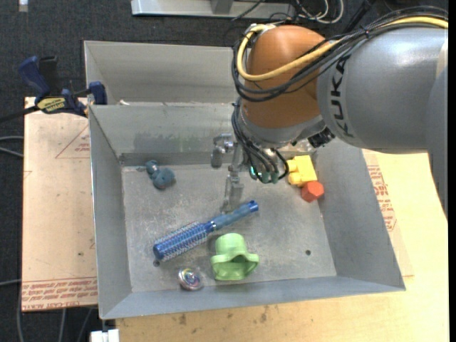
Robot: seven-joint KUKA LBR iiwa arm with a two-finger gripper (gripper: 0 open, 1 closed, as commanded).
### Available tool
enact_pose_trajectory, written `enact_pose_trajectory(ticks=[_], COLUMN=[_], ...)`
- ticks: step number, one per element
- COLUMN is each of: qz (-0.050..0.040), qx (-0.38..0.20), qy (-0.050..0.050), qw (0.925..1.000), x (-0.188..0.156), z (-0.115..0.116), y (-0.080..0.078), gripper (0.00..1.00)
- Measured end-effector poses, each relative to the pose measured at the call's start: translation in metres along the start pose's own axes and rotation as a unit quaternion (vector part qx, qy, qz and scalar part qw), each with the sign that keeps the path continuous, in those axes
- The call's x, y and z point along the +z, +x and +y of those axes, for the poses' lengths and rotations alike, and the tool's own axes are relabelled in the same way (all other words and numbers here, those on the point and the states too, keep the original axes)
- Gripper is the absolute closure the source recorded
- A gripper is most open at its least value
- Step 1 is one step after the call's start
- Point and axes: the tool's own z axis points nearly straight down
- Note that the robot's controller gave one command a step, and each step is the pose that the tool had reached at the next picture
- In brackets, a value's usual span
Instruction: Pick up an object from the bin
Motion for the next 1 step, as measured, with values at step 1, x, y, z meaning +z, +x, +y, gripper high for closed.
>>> enact_pose_trajectory(ticks=[1], qz=[-0.001], qx=[-0.189], qy=[0.0], qw=[0.982], x=[0.1464], z=[0.0354], y=[0.0356], gripper=[0.0])
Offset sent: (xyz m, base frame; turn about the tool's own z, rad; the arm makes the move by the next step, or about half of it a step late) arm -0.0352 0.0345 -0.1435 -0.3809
